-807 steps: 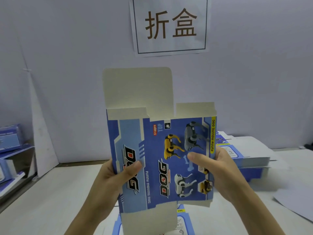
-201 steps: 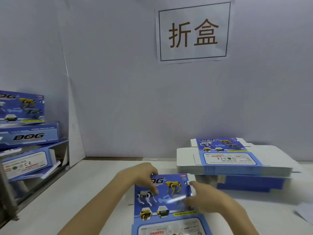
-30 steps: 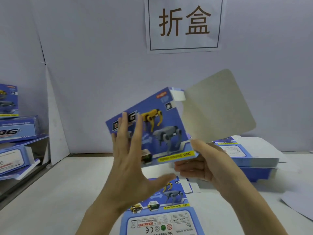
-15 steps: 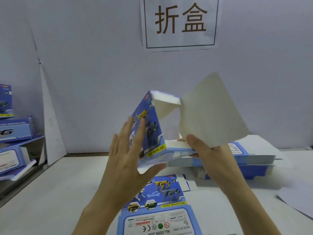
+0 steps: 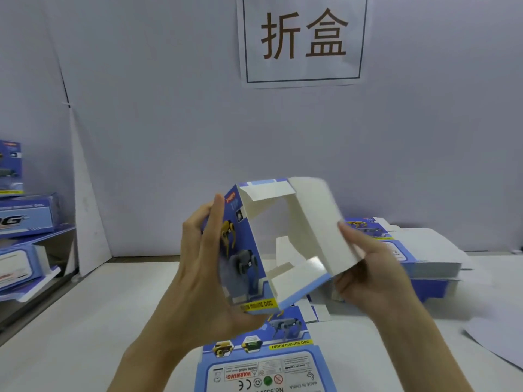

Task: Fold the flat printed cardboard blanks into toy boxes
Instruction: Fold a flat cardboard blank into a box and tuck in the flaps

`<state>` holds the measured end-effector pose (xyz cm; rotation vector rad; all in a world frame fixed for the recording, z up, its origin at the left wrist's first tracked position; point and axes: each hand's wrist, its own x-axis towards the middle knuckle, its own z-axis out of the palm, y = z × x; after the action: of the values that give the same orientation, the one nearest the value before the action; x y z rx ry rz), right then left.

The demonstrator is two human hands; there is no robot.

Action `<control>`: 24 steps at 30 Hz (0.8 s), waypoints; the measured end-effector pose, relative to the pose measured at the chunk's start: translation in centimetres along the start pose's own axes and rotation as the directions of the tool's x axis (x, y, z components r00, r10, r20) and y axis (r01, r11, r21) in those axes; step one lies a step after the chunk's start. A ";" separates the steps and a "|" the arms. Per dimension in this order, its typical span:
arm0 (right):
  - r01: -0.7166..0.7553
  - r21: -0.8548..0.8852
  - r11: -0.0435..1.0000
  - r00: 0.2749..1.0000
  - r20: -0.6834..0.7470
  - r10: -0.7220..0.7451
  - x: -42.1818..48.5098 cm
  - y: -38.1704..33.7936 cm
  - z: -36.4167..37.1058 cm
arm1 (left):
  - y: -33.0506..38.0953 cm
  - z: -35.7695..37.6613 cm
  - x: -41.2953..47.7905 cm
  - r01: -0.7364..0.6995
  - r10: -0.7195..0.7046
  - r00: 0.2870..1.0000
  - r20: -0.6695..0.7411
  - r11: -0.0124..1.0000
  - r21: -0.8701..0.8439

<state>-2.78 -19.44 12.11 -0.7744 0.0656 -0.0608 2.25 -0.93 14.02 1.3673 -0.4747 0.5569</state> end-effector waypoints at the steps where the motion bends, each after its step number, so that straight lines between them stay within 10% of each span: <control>1: -0.171 0.029 0.985 0.984 0.063 0.169 0.2 0.7 0.2 | 0.1 0.3 -0.4 -0.031 0.030 0.999 0.023 0.999 0.034; 4: -0.423 0.053 0.904 0.882 0.253 0.398 0.4 2.1 -0.3 | -0.4 -1.2 -2.6 -0.318 0.277 0.945 0.174 0.902 0.292; 7: -0.407 -0.014 0.913 0.881 0.260 0.396 0.3 1.3 -0.5 | -1.5 -4.2 -3.2 -0.634 0.427 0.773 0.469 0.546 0.548; 15: 0.211 -0.252 0.944 0.977 0.073 -0.199 -0.3 -1.1 -0.6 | 0.6 -4.3 -3.6 -0.728 0.405 0.683 0.608 0.449 0.518; 20: 0.431 -0.402 0.808 0.890 0.042 -0.454 -0.8 -1.0 -0.5 | 1.1 -4.2 -3.8 -0.735 0.447 0.678 0.584 0.429 0.525; 24: 0.660 -0.554 0.508 0.677 0.144 -0.722 -1.0 -0.7 -0.3 | 1.5 -4.1 -3.9 -0.717 0.424 0.696 0.579 0.374 0.588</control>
<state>-3.81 -20.09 12.40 -1.3745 -0.1467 -0.9094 -1.77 2.96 12.15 2.1922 -1.1306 1.2518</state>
